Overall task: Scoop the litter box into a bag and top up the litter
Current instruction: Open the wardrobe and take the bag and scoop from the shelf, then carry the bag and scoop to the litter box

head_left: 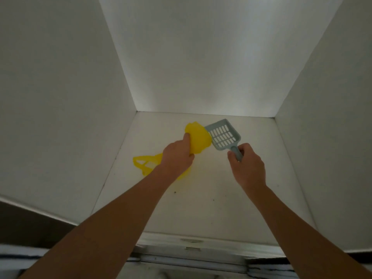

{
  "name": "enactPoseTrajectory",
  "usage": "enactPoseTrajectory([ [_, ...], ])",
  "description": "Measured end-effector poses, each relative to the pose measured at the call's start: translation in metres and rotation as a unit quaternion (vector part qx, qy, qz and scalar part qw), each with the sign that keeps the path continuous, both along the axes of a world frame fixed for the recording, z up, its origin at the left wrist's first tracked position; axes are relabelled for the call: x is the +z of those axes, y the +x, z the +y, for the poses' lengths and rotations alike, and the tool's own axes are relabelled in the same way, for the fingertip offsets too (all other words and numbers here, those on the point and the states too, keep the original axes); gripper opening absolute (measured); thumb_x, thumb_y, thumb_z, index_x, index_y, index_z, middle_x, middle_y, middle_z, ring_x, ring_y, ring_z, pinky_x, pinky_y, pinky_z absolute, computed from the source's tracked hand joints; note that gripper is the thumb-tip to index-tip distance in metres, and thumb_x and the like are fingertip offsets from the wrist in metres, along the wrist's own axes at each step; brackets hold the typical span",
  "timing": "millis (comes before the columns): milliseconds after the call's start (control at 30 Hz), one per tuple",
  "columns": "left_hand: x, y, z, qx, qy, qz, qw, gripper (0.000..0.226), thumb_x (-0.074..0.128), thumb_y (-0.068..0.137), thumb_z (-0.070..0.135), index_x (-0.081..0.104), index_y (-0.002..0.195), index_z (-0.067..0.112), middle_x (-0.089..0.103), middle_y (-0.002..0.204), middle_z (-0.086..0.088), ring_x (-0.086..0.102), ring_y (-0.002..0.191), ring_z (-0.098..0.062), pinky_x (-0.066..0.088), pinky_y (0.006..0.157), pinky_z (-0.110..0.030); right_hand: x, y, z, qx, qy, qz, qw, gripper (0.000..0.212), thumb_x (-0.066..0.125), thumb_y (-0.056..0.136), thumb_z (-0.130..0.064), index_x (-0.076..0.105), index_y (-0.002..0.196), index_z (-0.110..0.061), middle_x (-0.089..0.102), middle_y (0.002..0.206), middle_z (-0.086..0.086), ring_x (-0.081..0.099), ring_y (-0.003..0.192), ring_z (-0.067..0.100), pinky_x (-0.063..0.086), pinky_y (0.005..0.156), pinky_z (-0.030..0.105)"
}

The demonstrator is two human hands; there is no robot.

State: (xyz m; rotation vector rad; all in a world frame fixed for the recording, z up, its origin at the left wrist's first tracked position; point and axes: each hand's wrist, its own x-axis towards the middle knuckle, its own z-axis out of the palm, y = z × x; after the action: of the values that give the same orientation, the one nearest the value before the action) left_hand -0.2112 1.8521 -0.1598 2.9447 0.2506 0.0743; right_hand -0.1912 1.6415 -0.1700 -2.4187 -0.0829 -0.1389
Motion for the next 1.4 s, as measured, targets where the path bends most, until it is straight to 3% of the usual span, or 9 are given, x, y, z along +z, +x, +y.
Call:
enactPoseTrajectory([
  [100,0.002,-0.001,-0.007,-0.019,0.013,0.007,1.0,0.062,0.055,0.091,0.033,0.028,0.143,0.011,0.063,0.11,-0.015,0.062,0.099,-0.036,0.046,0.075,-0.038,0.006,-0.011,-0.01,-0.027,0.01,-0.003,1.0,0.018,0.058,0.098,-0.036,0.053,0.096,-0.019,0.058,0.072,-0.007,0.056,0.059,0.009,0.044,0.053,0.026],
  [233,0.002,0.0,-0.014,-0.067,0.024,-0.005,0.997,0.055,0.054,0.091,0.033,0.033,0.137,0.012,0.065,0.106,-0.012,0.064,0.094,-0.034,0.047,0.072,-0.037,0.016,-0.031,-0.021,-0.07,0.005,-0.002,0.998,0.019,0.054,0.099,-0.037,0.052,0.1,-0.019,0.059,0.071,-0.007,0.056,0.057,0.008,0.041,0.05,0.023],
  [367,0.004,0.004,-0.017,-0.136,0.053,-0.033,0.989,0.059,0.054,0.091,0.034,0.032,0.141,0.012,0.066,0.105,-0.011,0.066,0.093,-0.031,0.049,0.073,-0.036,0.026,-0.054,-0.021,-0.118,-0.026,-0.007,0.993,0.02,0.051,0.099,-0.041,0.052,0.103,-0.021,0.06,0.072,-0.008,0.059,0.059,0.01,0.05,0.056,0.03],
  [500,0.009,0.003,-0.016,-0.202,0.068,-0.05,0.976,0.061,0.055,0.091,0.037,0.032,0.142,0.012,0.066,0.107,-0.011,0.065,0.095,-0.032,0.049,0.076,-0.038,0.031,-0.086,-0.016,-0.16,-0.055,-0.008,0.986,0.018,0.051,0.1,-0.041,0.05,0.101,-0.023,0.061,0.077,-0.007,0.057,0.061,0.01,0.039,0.052,0.025],
  [700,0.013,-0.017,-0.025,-0.285,0.054,-0.053,0.956,0.053,0.056,0.089,0.04,0.039,0.132,0.013,0.067,0.105,-0.012,0.066,0.094,-0.034,0.049,0.074,-0.038,0.034,-0.142,-0.017,-0.214,-0.106,-0.014,0.971,0.017,0.051,0.098,-0.042,0.05,0.098,-0.025,0.063,0.077,-0.005,0.061,0.063,0.018,0.054,0.062,0.034],
  [867,0.019,-0.032,-0.061,-0.346,0.022,-0.065,0.936,0.049,0.059,0.086,0.04,0.043,0.124,0.013,0.068,0.1,-0.013,0.066,0.093,-0.036,0.049,0.073,-0.038,0.038,-0.191,-0.042,-0.283,-0.127,-0.028,0.95,0.018,0.055,0.096,-0.044,0.055,0.098,-0.026,0.06,0.075,-0.01,0.056,0.06,0.011,0.047,0.055,0.025],
  [967,0.021,-0.047,-0.089,-0.392,0.006,-0.072,0.917,0.048,0.06,0.086,0.04,0.044,0.122,0.013,0.068,0.097,-0.012,0.066,0.091,-0.036,0.049,0.071,-0.038,0.042,-0.224,-0.062,-0.32,-0.13,-0.036,0.938,0.017,0.057,0.095,-0.042,0.058,0.101,-0.026,0.061,0.076,-0.01,0.056,0.06,0.01,0.045,0.054,0.024],
  [1133,0.016,-0.088,-0.15,-0.474,0.023,-0.074,0.877,0.055,0.057,0.087,0.044,0.041,0.132,0.015,0.068,0.098,-0.01,0.066,0.091,-0.035,0.048,0.07,-0.036,0.039,-0.285,-0.098,-0.392,-0.133,-0.032,0.91,0.018,0.056,0.092,-0.046,0.056,0.101,-0.03,0.068,0.078,-0.006,0.066,0.066,0.021,0.057,0.064,0.039],
  [1400,0.011,-0.161,-0.231,-0.577,0.002,-0.067,0.814,0.053,0.057,0.09,0.04,0.044,0.133,0.011,0.067,0.09,-0.009,0.065,0.079,-0.03,0.038,0.059,-0.031,0.022,-0.376,-0.157,-0.433,-0.171,0.0,0.885,0.019,0.058,0.095,-0.041,0.063,0.105,-0.025,0.067,0.091,-0.007,0.061,0.071,0.015,0.039,0.058,0.025],
])
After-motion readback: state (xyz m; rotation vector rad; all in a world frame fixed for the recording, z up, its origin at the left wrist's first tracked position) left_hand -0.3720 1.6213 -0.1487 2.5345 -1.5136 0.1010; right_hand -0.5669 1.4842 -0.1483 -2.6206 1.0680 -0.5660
